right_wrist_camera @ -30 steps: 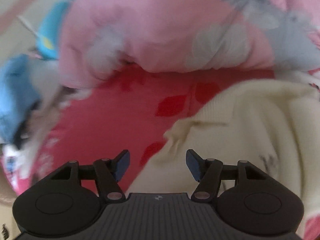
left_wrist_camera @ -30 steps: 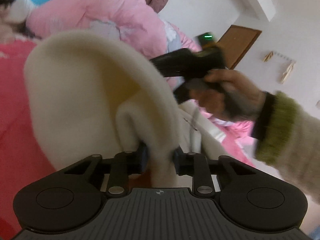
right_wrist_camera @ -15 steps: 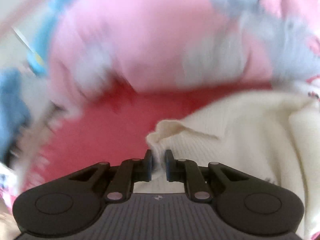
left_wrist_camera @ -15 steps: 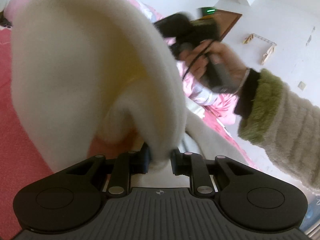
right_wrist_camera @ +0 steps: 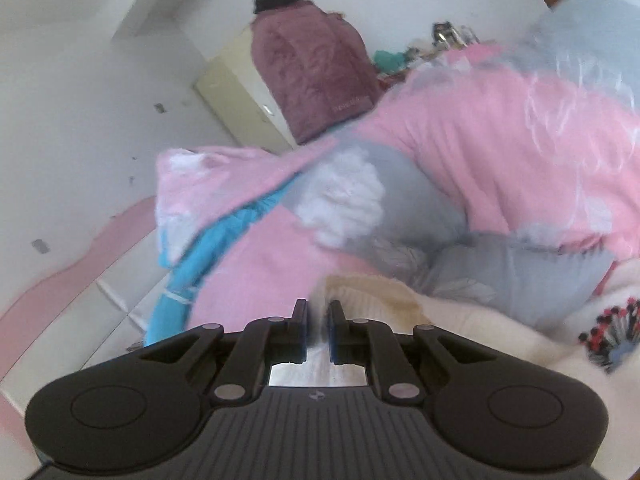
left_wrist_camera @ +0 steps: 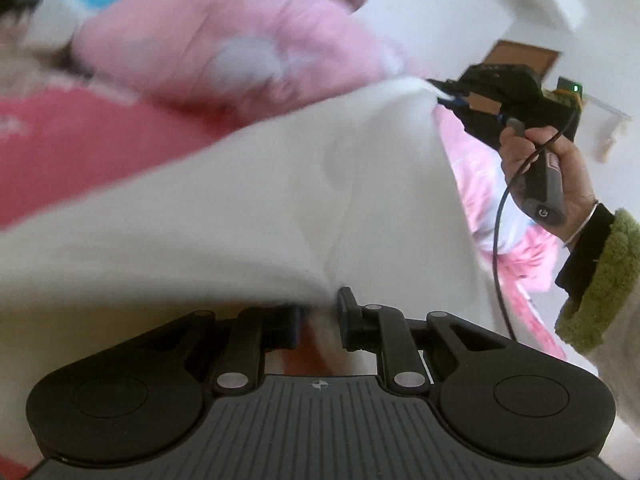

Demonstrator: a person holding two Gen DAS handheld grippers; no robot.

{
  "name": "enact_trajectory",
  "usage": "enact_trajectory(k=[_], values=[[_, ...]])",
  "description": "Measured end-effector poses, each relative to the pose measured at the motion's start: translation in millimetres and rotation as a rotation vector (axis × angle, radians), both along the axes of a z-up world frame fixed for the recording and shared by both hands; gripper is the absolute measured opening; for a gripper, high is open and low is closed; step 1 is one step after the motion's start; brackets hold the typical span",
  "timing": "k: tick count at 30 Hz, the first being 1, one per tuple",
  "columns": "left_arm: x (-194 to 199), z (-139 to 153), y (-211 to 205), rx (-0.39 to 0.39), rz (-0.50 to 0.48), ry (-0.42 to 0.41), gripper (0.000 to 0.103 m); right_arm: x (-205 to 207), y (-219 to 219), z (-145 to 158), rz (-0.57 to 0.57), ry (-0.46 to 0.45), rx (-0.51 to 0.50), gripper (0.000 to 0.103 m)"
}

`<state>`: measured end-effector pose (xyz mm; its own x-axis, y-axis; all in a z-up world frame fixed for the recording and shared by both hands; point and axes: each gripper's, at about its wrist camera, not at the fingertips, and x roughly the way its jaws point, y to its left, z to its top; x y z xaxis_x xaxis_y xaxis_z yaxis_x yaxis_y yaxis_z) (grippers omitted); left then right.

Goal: Fold clothes

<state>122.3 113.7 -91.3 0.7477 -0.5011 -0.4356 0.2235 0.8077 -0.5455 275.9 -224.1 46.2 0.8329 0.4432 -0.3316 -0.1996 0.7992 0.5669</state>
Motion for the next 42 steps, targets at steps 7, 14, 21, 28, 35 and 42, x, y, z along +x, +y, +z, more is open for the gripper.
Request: enact_trajectory(k=[7,14,21,28,35,42], values=[[3,-6,3,-0.008,0.009,0.002,0.020,27,29,-33,0.091,0.206,-0.122,0.026],[-1,-3,-1,-0.014,0.013,0.003,0.021,-24,-64,2,0.020,0.152,-0.088,0.064],[-3,1,-5,0.024,0.036,0.006,0.020,-66,-173,-50,-0.179,0.451,-0.044,0.066],[11,12,-12,0.138,0.091,-0.045,0.011,-66,-210,-131,-0.256,0.598,0.202,0.068],[46,22,0,0.183,0.179,-0.071,0.011,-45,-212,-145,-0.269,0.492,0.239,0.037],[48,18,0,0.192,0.181,-0.071,0.011,-47,-243,-111,-0.398,0.282,0.165,0.016]])
